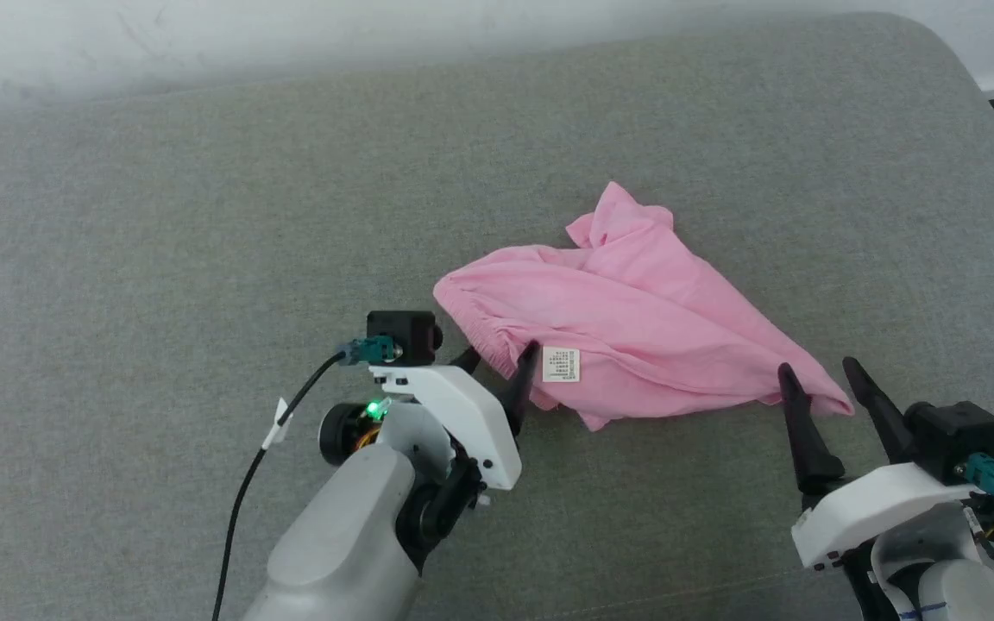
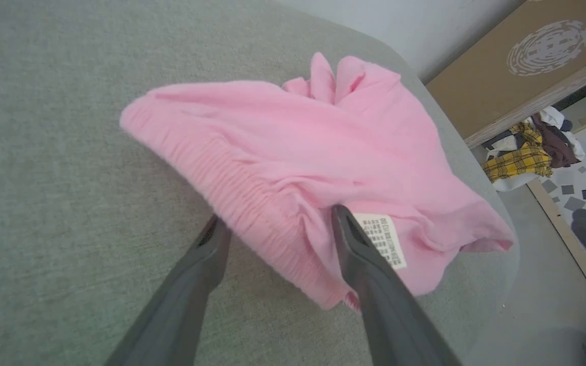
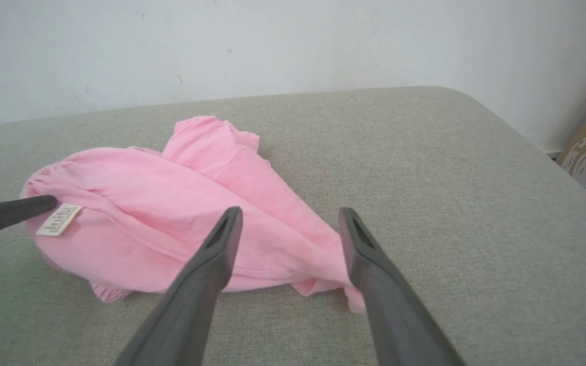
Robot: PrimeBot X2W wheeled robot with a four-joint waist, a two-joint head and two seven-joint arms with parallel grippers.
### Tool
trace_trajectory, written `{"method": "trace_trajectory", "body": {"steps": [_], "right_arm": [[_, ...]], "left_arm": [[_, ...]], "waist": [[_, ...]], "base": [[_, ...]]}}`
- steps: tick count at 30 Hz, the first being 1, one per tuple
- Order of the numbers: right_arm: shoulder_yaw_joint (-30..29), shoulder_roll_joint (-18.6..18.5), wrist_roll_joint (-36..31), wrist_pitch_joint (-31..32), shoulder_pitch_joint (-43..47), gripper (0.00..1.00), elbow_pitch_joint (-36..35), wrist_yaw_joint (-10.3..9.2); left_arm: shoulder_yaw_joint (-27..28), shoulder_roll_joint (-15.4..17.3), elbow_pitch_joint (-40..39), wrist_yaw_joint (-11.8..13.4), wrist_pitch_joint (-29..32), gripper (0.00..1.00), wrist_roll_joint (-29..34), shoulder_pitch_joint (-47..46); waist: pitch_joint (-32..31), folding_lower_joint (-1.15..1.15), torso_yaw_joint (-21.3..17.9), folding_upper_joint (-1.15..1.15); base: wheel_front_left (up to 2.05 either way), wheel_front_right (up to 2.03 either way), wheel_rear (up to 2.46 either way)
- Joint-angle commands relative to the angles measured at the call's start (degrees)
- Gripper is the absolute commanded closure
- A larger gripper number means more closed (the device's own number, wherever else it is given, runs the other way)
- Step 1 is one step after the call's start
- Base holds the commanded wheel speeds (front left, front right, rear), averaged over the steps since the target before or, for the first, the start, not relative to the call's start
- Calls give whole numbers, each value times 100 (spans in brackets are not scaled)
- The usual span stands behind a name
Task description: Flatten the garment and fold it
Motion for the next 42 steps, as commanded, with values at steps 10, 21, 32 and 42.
{"method": "trace_trajectory", "body": {"steps": [10, 21, 32, 42], "right_arm": [[-20, 10, -19, -9, -68, 0, -2, -5], [-349, 10, -264, 1053, 181, 0, 90, -5], [-281, 10, -246, 2820, 172, 0, 691, -5], [-86, 10, -82, 3424, 292, 100, 359, -5]], "left_arm": [[-153, 159, -46, -223, -551, 100, 211, -81], [-268, 686, -717, 157, -408, 100, 328, 885], [-303, 757, -1233, 335, -287, 100, 322, 1015], [-289, 826, -1291, 361, -344, 100, 290, 1075]], "waist": [[-70, 0, 114, 0], [37, 0, 408, 0], [247, 0, 647, 0], [160, 0, 628, 0]], "base": [[0, 0, 0], [0, 0, 0], [0, 0, 0], [0, 0, 0]]}}
